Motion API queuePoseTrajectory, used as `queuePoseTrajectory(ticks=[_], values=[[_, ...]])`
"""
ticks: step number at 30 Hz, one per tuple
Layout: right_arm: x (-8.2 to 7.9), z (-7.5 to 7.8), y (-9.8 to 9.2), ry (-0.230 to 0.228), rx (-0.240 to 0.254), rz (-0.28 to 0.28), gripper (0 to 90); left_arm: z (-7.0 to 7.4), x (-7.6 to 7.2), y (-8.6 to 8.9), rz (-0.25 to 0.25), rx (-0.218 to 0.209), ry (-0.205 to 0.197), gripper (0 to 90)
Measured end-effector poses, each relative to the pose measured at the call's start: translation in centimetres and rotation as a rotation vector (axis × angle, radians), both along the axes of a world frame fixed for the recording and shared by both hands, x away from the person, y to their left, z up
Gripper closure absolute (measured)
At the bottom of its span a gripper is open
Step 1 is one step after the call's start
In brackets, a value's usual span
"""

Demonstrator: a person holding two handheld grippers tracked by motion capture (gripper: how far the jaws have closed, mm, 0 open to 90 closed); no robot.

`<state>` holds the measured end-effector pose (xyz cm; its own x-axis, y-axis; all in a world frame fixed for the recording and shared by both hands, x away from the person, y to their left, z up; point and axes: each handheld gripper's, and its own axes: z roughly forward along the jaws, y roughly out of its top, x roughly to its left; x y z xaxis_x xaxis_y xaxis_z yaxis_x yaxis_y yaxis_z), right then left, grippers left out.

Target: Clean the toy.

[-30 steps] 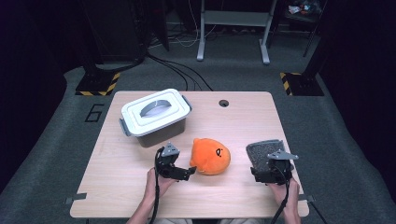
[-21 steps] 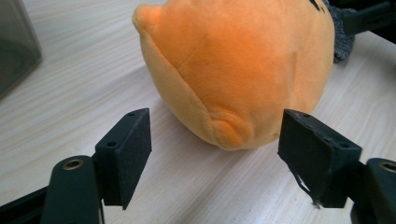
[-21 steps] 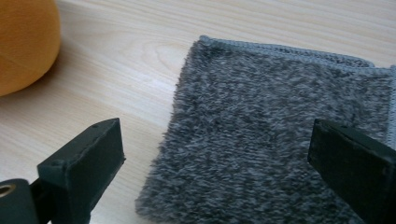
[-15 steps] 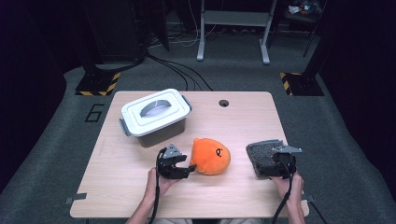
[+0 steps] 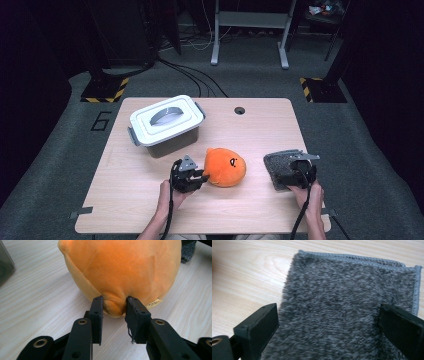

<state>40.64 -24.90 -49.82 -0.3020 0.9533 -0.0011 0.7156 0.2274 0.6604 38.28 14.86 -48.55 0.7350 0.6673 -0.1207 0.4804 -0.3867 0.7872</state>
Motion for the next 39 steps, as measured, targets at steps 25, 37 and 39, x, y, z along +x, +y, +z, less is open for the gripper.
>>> queuePoseTrajectory(ticks=[25,37,39], values=[[0.3,-1.0,-0.4,0.009,0.009,-0.041,65.6,-0.3,-0.6,-0.3,-0.047,0.05,-0.082,73.7],[0.0,-0.8,-1.4,-0.012,0.076,-0.009,77.7,-0.2,-1.0,-0.6,-0.07,0.086,-0.128,73.8],[-0.1,-0.5,-1.5,-0.02,0.107,-0.006,77.9,-0.2,-1.0,-0.7,-0.071,0.092,-0.137,73.8]])
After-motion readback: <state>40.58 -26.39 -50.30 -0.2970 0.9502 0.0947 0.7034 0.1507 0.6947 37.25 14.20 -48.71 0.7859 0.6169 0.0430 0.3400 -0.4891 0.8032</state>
